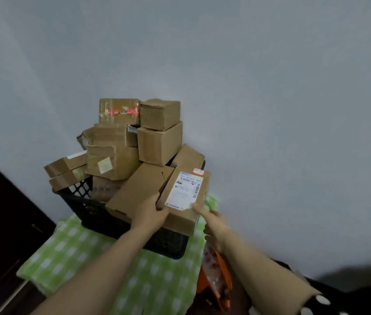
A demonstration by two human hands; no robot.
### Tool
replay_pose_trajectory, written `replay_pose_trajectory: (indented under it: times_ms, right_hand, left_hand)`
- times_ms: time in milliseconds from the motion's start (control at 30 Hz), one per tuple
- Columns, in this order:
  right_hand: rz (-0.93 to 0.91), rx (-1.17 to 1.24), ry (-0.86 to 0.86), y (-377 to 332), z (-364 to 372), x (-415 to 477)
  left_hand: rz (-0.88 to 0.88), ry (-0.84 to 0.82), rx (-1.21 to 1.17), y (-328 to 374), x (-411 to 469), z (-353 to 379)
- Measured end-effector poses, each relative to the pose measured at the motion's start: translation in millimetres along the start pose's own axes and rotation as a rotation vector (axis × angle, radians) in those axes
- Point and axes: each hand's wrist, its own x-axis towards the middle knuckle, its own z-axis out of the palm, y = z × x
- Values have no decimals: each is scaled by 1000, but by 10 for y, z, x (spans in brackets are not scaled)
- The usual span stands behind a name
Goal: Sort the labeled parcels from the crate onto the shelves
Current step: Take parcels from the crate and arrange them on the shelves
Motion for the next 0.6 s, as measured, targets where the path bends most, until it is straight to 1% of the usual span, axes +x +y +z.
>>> replay_pose_trajectory:
  times_ms: [67, 133, 267, 333, 433, 533, 600]
  right_hand:
    - [36, 52, -80, 36, 22, 97]
    - [24, 101, -146, 65, 33, 164]
    - [-8, 223, -211, 170, -119, 187]
    - [-44, 245, -274, 163, -220, 121]
    - [-124, 216, -439, -14, -242, 0]
    - [-189, 126, -656, -210, -32, -128]
    - [-198, 51, -789, -263, 215, -266]
  left_hand:
    - [-51, -5, 2, 18, 53, 68]
    - [-85, 18, -16, 16, 97, 121]
    - [-131, 82, -85, 38, 15, 175]
    - [-154, 92, -212, 92, -85, 156]
    - [-174, 91, -454, 137, -292, -29]
    - [-214, 128, -655, 89, -584, -338]
    - [-204, 178, -717, -4, -873, -574]
